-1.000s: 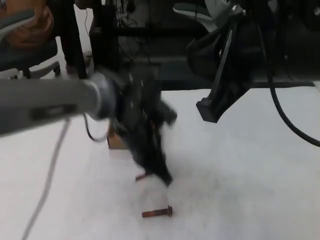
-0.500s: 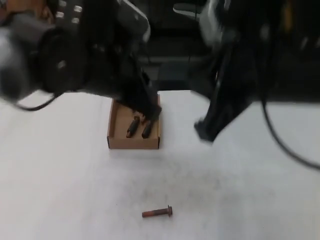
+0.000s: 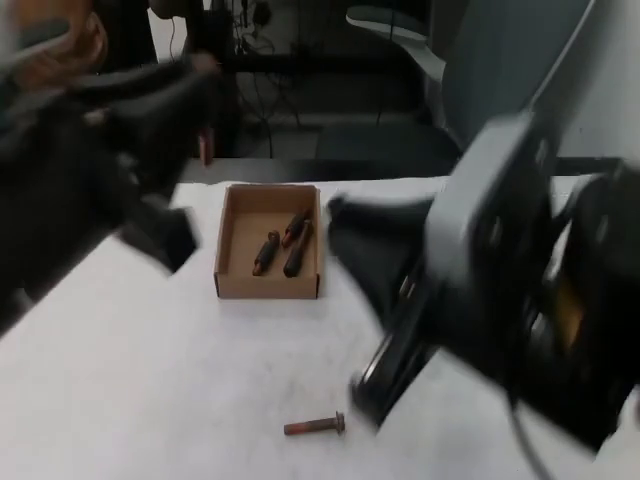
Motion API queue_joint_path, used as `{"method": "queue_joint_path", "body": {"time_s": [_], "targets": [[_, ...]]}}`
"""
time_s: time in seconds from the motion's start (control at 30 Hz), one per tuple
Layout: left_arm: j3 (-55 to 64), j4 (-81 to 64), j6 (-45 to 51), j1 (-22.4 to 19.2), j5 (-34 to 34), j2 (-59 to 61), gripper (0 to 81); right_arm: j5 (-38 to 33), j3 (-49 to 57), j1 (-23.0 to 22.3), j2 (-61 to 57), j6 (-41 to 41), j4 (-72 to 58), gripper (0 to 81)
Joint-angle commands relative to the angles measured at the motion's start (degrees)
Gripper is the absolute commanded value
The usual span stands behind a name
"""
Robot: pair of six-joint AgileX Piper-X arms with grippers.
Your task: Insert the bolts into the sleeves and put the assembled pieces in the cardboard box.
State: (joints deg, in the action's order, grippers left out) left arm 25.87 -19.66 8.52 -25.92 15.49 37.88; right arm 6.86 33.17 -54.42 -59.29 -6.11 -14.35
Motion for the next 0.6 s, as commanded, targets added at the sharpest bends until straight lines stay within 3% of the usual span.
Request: {"method": "queue_joint_path", "body": {"time_s": [0.0, 0.33, 0.57], "targets": [[-5.55, -12.79, 7.87, -0.28, 0.5, -3.45, 1.7, 1.22, -2.22, -2.31, -3.0, 1.65, -9.57, 0.6], [-10.16, -16.18, 16.08, -0.28, 3.11, -0.6, 1.7, 2.28, -2.33, -5.83, -16.07, 3.56, -29.87, 0.6], [-10.16, -17.38, 17.74, -0.62, 4.02, 0.29, 1.7, 0.33, -2.22, -6.08, -16.85, 6.48, -31.84, 0.6]]}}
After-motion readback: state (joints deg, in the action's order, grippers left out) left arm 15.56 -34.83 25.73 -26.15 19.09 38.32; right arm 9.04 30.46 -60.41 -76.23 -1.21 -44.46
